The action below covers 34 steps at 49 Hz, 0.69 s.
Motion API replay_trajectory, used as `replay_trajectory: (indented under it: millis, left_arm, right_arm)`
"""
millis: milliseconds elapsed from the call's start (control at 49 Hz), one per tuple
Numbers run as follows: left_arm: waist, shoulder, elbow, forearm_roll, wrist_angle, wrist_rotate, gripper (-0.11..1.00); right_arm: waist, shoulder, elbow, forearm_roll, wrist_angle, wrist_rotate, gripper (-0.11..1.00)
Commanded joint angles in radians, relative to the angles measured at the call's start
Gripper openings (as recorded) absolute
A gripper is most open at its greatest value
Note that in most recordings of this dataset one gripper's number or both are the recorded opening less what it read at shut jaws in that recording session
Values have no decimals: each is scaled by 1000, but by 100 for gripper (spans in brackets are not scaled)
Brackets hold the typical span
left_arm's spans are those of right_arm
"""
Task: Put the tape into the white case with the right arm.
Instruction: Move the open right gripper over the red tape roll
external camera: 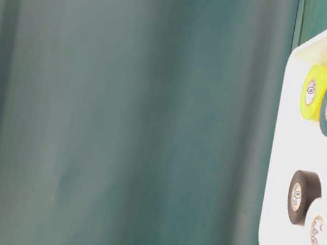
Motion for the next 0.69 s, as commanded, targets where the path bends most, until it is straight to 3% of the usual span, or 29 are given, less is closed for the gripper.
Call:
replay_trajectory:
  millis: [0,204,674]
  left_arm:
    - [0,8,-9,-2,-8,0,0]
    - [0,8,-9,-2,-8,0,0]
    - [0,8,-9,-2,-8,-2,0]
  right_arm:
    - [3,28,-38,2,-21,0,70]
    - [6,167,-117,0,-63,-2,70]
    - [32,586,-442,-2,-140,-8,70]
